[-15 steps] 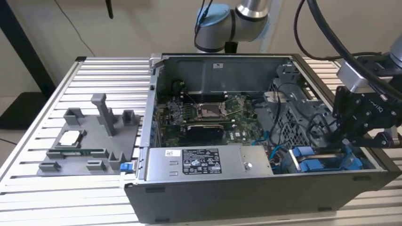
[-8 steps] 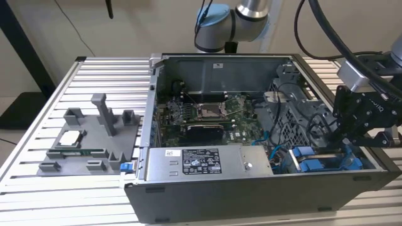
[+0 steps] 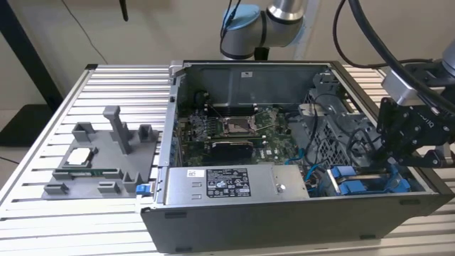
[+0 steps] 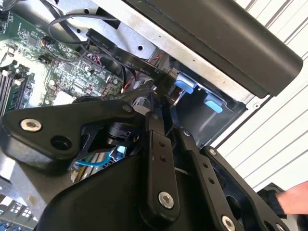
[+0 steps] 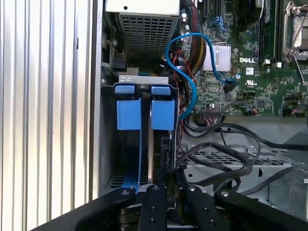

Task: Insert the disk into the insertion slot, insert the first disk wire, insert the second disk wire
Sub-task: 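Insert the first disk wire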

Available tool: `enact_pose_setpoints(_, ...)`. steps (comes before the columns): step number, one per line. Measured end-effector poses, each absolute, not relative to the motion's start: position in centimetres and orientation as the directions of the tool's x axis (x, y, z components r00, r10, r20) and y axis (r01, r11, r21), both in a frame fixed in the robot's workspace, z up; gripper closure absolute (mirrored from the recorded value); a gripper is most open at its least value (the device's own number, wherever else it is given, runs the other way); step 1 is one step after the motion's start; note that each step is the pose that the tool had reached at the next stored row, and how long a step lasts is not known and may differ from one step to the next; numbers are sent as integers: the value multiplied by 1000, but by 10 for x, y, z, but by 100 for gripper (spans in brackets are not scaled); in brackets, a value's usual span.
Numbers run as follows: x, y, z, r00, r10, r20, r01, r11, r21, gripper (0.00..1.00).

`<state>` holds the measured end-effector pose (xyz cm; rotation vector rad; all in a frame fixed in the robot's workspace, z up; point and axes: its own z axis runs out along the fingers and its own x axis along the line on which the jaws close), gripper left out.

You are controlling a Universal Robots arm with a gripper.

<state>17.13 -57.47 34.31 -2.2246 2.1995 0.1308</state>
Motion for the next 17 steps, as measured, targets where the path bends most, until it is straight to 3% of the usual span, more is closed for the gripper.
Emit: enact_pose_setpoints(17, 171, -576, 335, 10, -998, -65, -999, -13, 48, 81)
